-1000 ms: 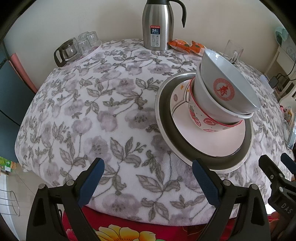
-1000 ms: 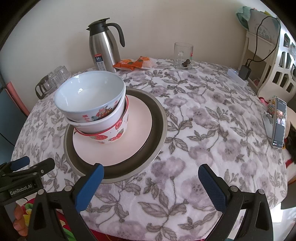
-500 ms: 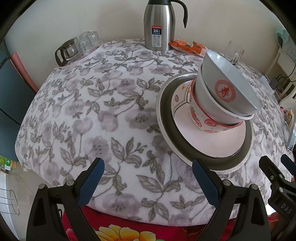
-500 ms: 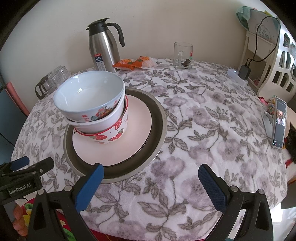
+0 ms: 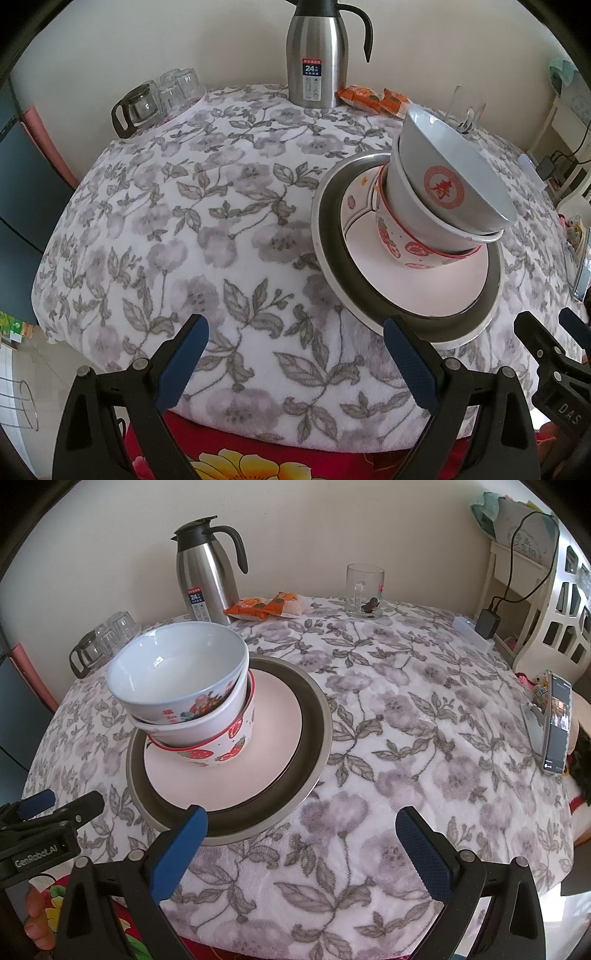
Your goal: Organize plates and bowls
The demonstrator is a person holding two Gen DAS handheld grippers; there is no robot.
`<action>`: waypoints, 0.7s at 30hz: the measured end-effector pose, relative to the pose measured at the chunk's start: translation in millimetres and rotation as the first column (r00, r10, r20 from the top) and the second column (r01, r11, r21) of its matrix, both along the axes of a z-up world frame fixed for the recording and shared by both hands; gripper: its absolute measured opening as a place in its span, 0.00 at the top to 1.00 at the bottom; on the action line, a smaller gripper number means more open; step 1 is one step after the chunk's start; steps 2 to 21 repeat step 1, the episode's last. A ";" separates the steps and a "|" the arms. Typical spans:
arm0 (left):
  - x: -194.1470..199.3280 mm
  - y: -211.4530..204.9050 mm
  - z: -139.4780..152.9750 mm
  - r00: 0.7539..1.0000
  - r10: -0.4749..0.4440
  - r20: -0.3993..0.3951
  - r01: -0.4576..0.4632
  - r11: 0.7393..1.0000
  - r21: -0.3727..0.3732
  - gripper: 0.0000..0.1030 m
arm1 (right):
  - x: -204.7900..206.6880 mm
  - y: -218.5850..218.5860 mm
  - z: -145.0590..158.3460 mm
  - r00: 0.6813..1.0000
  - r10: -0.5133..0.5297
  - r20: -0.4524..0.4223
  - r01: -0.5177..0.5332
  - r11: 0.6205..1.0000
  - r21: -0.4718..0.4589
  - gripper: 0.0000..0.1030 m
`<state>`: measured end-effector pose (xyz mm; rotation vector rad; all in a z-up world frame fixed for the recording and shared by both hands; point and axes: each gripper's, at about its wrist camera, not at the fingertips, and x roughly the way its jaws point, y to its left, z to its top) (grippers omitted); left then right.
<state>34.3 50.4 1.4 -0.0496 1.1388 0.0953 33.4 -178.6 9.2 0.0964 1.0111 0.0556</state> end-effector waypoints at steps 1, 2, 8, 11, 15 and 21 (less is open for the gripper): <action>0.2 -0.2 -0.1 1.000 -0.001 -0.001 0.001 1.000 0.001 0.07 | 0.2 0.4 0.2 1.000 0.000 -0.001 0.000 1.000 0.000 0.00; 0.2 -0.2 -0.1 1.000 -0.001 -0.001 0.001 1.000 0.001 0.07 | 0.2 0.4 0.2 1.000 0.000 -0.001 0.000 1.000 0.000 0.00; 0.2 -0.2 -0.1 1.000 -0.001 -0.001 0.001 1.000 0.001 0.07 | 0.2 0.4 0.2 1.000 0.000 -0.001 0.000 1.000 0.000 0.00; 0.2 -0.2 -0.1 1.000 -0.001 -0.001 0.001 1.000 0.001 0.07 | 0.2 0.4 0.2 1.000 0.000 -0.001 0.000 1.000 0.000 0.00; 0.2 -0.2 -0.1 1.000 -0.001 -0.001 0.001 1.000 0.001 0.07 | 0.2 0.4 0.2 1.000 0.000 -0.001 0.000 1.000 0.000 0.00; 0.2 -0.2 -0.1 1.000 -0.001 -0.001 0.001 1.000 0.001 0.07 | 0.2 0.4 0.2 1.000 0.000 -0.001 0.000 1.000 0.000 0.00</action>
